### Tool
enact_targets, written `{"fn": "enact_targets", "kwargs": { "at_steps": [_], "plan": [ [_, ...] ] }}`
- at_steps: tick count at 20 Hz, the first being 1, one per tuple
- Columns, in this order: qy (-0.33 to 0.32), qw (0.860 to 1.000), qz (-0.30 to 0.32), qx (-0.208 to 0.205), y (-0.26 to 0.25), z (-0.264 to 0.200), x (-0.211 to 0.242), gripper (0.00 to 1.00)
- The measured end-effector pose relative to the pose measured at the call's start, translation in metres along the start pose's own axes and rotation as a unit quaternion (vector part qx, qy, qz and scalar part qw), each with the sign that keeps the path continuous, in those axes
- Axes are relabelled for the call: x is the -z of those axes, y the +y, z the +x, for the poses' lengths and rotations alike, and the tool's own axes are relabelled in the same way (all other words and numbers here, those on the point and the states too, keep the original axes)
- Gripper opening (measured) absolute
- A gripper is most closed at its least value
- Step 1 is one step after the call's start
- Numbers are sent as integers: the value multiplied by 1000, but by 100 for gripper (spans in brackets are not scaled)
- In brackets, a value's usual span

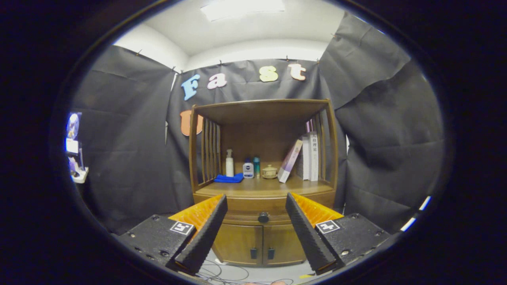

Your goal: Pull open the drawer, take out the items inside it, and place them on the countertop above the cabinet.

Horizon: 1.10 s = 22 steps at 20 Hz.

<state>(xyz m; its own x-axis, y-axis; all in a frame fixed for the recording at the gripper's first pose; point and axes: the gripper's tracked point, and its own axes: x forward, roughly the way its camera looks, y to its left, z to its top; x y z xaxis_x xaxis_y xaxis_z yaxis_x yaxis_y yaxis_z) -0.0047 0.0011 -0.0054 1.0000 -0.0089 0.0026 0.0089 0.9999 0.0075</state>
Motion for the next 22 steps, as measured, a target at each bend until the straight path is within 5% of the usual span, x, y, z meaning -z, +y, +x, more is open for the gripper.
{"fn": "enact_targets", "kwargs": {
  "at_steps": [14, 22],
  "plan": [
    [-10, 1000, -10, 4, 9, 28, 18, 97],
    [6, 999, -33, 8, 5, 102, 62, 97]
  ]
}}
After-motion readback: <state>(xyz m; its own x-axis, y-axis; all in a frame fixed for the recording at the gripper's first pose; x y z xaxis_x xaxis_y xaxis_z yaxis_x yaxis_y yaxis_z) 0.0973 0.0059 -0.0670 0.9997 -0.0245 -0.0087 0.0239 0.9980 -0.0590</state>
